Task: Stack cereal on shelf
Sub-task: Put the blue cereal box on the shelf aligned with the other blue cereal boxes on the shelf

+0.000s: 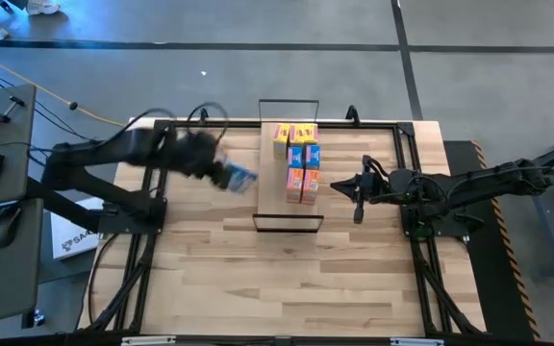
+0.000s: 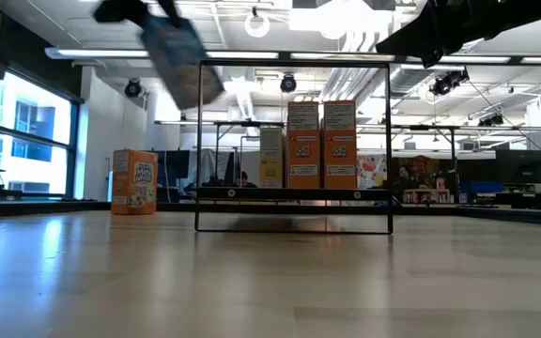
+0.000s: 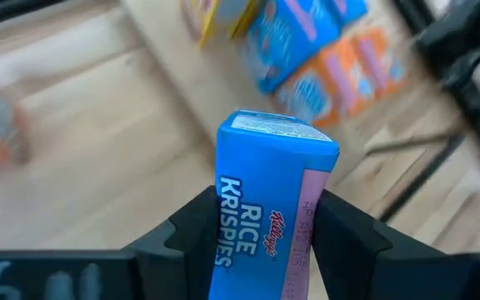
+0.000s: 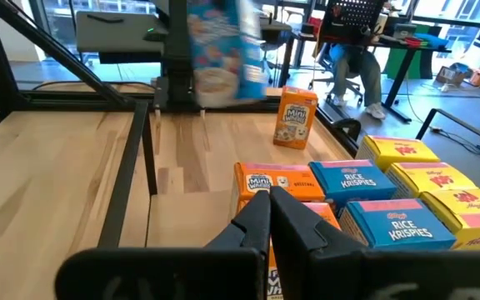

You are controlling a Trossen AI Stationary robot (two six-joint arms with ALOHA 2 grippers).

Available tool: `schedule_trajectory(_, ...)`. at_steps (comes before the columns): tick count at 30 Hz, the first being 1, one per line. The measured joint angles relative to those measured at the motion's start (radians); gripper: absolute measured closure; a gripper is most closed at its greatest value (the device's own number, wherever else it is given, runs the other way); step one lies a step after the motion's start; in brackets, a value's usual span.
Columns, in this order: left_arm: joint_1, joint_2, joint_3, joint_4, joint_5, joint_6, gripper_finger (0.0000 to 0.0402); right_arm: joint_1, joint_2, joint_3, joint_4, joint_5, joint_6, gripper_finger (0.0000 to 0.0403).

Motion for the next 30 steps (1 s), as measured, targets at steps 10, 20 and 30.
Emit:
schedule_trajectory(10,0.312,0.207,-0.001,0.229,0.292,0.155,0.0250,0.000,0.000,0.000,-0.002,-0.002,0.008,0.0403)
schedule_trajectory(20,0.323,0.326,-0.001,0.321,0.328,0.162,0.0240,0.000,0.000,0.000,-0.017,-0.008,0.010,0.0403)
schedule_trajectory(30,0.359,0.338,-0.001,0.323,0.241,0.116,0.0234,0.000,0.000,0.000,-0.017,-0.008,0.010,0.0403)
